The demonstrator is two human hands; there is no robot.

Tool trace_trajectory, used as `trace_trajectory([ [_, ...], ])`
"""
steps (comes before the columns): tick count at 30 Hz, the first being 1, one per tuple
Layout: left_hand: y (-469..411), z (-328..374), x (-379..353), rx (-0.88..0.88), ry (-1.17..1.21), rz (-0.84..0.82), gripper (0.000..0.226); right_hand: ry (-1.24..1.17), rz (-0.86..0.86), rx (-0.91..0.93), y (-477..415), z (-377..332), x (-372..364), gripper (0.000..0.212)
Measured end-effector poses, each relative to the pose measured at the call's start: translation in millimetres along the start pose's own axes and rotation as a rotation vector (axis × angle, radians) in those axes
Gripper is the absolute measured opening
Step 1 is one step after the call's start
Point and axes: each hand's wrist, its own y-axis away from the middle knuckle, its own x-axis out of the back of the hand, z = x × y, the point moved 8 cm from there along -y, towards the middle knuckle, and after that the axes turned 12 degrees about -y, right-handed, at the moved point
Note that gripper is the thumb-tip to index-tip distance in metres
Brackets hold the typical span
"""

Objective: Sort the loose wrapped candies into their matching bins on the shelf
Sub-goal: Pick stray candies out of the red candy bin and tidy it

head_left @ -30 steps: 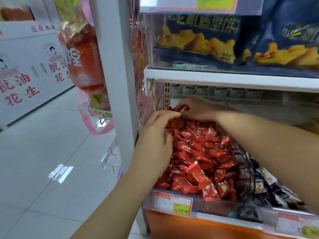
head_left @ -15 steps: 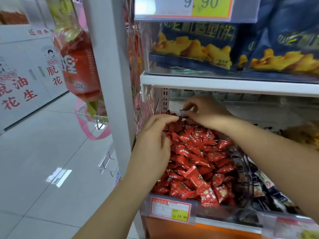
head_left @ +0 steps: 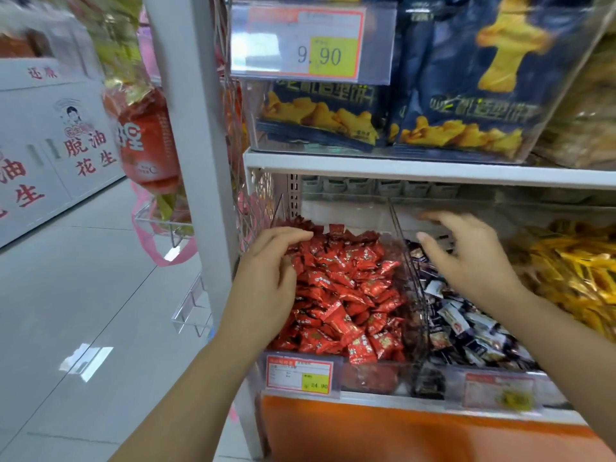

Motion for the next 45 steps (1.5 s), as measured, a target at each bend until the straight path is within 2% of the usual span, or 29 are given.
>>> trace_trajectory([
  [3,4,0,2,0.013,-0.002,0.016,0.051,-0.052,-0.296,0.114,-17,-41,-40,0.027],
  [7,4,-1,3,0.096,0.030,0.073,0.065,-0.007,-0.642,0.122,-49,-53,-111,0.035],
  [13,-1,-6,2,0.139,0.030,0.095,0.068,-0.014,-0.923,0.124,-73,-57,-186,0.055],
  [16,-4,-6,1,0.139,0.010,0.074,0.069,0.057,-1.024,0.144,-74,-48,-209,0.080],
  [17,-4,-6,1,0.139,0.004,0.068,0.068,0.088,-1.035,0.130,-75,-45,-210,0.078],
  [20,-5,-6,0,0.136,-0.001,0.040,0.067,0.162,-1.076,0.074,-80,-35,-201,0.033],
  [22,-6,-6,0,0.131,0.014,0.022,0.068,0.177,-1.086,0.044,-80,-27,-189,0.021],
  [26,-7,-8,-1,0.146,0.043,-0.007,0.068,0.233,-1.039,0.011,-70,-8,-159,0.025],
  [34,-8,-10,-2,0.166,0.049,-0.022,0.066,0.547,-0.921,0.142,-68,-2,-114,0.035],
  [37,-7,-10,-2,0.166,0.048,-0.014,0.066,0.367,-0.826,0.142,-78,-10,-111,0.034],
  [40,-7,-9,-1,0.163,0.050,0.004,0.067,0.191,-0.805,0.176,-82,-32,-133,0.039],
  [42,-7,-9,-1,0.157,0.047,0.015,0.068,0.178,-0.834,0.203,-83,-44,-157,0.049],
  [45,-7,-9,-1,0.156,0.040,0.023,0.068,0.203,-0.964,0.194,-83,-43,-195,0.059],
])
